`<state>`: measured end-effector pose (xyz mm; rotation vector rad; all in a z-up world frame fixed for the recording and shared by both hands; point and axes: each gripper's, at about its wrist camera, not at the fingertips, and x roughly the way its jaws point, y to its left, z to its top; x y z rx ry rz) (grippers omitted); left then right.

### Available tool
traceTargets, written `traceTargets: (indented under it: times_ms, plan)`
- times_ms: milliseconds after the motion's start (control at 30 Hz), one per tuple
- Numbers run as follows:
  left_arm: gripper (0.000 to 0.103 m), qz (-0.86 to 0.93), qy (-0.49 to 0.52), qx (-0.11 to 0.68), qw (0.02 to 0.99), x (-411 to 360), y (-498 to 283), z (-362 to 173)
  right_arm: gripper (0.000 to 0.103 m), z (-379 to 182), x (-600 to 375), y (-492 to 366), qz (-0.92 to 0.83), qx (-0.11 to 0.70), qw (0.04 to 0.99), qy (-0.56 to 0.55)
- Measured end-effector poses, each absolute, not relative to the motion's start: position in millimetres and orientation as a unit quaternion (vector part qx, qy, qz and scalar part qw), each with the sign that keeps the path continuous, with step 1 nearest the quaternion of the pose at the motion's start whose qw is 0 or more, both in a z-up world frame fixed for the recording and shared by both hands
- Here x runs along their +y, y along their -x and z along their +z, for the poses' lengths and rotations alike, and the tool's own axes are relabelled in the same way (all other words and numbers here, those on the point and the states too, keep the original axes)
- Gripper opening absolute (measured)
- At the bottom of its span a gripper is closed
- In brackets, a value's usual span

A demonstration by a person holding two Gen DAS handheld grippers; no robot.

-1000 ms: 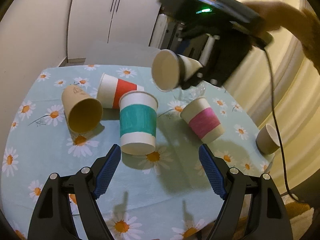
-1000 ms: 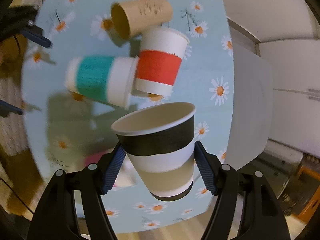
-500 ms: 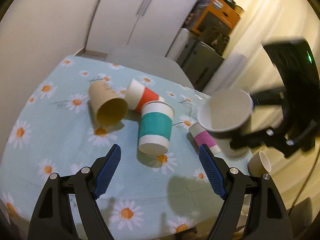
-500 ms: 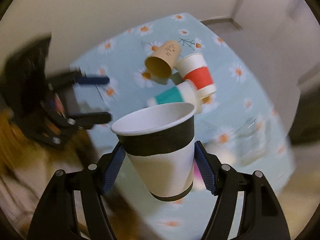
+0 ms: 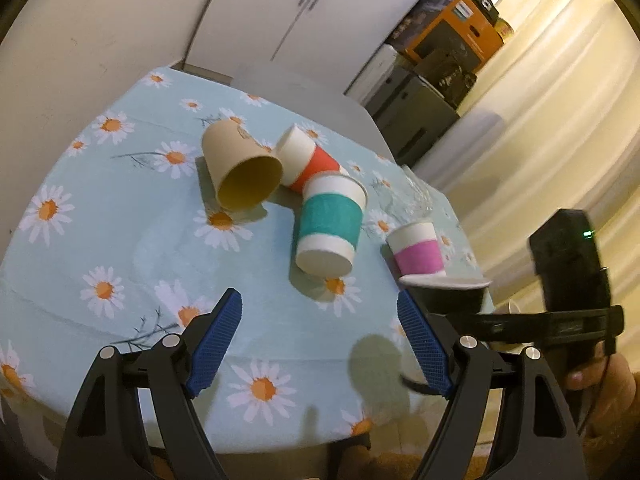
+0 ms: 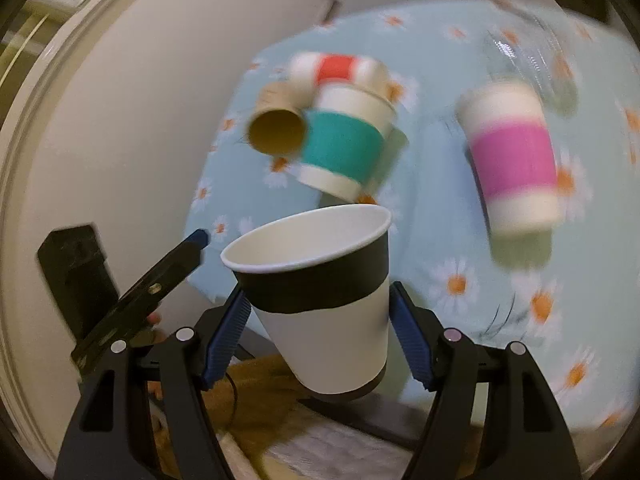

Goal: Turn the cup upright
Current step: 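Rotate the right tool to turn the cup rim-up and set it down, then move the left tool to the upright black-striped cup and close on it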

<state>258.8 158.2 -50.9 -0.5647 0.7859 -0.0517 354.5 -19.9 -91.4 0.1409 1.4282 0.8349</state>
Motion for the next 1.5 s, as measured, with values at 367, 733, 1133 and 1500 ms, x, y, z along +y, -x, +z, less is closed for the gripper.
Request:
traceTargets:
  times_ms: [367, 733, 1133, 1500]
  plan:
    - [0.078, -0.013, 0.257, 0.409, 0.876, 157, -250, -56, 0.07, -133, -12, -356, 0.297, 0.665, 0.68, -0.085]
    - [0.078, -0.013, 0.251, 0.419, 0.872, 150, -255, -60, 0.08, -142, -2, -354, 0.283, 0.668, 0.684, -0.076]
    - [0.078, -0.038, 0.255, 0.442, 0.859, 131, -260, -66, 0.083, -71, -50, -327, 0.302, 0.593, 0.742, -0.084]
    - [0.078, -0.024, 0.278, 0.493, 0.824, 97, -281, -72, 0.086, -51, -116, -273, 0.328, 0.5, 0.798, -0.081]
